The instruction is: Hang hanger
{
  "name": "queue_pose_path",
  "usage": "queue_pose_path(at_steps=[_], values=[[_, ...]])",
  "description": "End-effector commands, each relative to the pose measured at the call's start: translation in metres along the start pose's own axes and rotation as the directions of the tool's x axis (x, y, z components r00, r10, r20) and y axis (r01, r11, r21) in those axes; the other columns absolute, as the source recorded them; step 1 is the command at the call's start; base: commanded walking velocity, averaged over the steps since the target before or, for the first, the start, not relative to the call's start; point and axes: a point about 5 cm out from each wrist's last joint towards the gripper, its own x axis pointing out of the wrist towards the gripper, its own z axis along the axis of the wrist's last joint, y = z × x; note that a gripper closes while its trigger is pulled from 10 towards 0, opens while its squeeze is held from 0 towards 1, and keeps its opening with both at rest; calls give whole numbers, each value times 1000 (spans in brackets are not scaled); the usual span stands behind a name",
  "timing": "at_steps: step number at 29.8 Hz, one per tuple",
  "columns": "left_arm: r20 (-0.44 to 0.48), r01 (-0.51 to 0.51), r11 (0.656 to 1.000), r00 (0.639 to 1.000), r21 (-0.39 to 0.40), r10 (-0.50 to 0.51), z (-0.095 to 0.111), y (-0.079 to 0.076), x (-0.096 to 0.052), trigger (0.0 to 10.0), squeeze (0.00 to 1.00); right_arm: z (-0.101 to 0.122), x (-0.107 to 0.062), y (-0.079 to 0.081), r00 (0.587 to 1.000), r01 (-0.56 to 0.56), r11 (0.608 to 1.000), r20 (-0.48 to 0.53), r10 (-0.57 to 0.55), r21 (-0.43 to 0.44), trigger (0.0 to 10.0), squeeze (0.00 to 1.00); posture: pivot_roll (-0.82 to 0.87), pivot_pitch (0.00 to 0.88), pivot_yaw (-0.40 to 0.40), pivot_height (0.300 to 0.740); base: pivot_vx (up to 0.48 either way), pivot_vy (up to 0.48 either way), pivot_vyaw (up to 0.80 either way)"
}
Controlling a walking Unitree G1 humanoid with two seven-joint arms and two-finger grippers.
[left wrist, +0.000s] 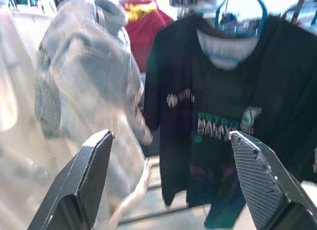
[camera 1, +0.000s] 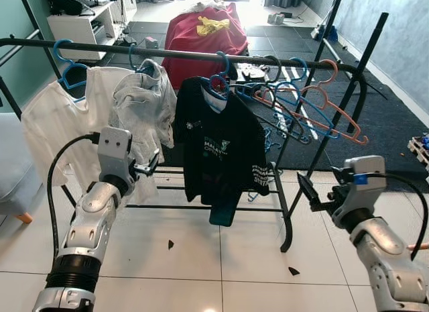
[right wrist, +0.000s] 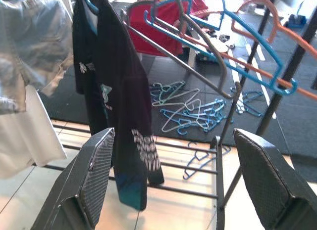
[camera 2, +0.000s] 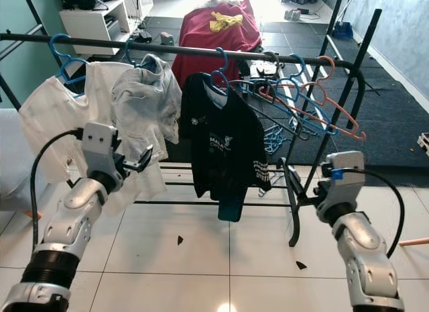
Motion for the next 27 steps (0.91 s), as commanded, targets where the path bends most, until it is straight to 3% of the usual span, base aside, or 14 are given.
queue_pose_path(at_steps=[1,10,14,21,27], values=[[59,27,999,998,-27,-25,10,-8,6,10000,0,-1,0,5,1000,-21,999,6,21,-25,10000,0,-105,96,-48,740,390,0,0],[169,72,995,984,-67,-59,41,-24,20,10000,0,4,2,3,999,-28,999,30,29,-33,10000,0,-112,94,-47,740,415,0,0],[181,73,995,982,-67,-60,45,-25,21,10000,0,4,2,4,999,-31,999,32,32,-33,10000,0,-112,94,-47,740,428,0,0],[203,55,998,978,-27,-48,54,-17,23,10000,0,4,2,6,999,-38,999,35,39,-32,10000,0,-111,96,-45,740,403,0,0],[146,70,996,986,55,-78,46,-8,19,10000,0,5,2,2,999,-36,998,36,38,-43,10000,0,-110,98,-45,740,0,0,0]])
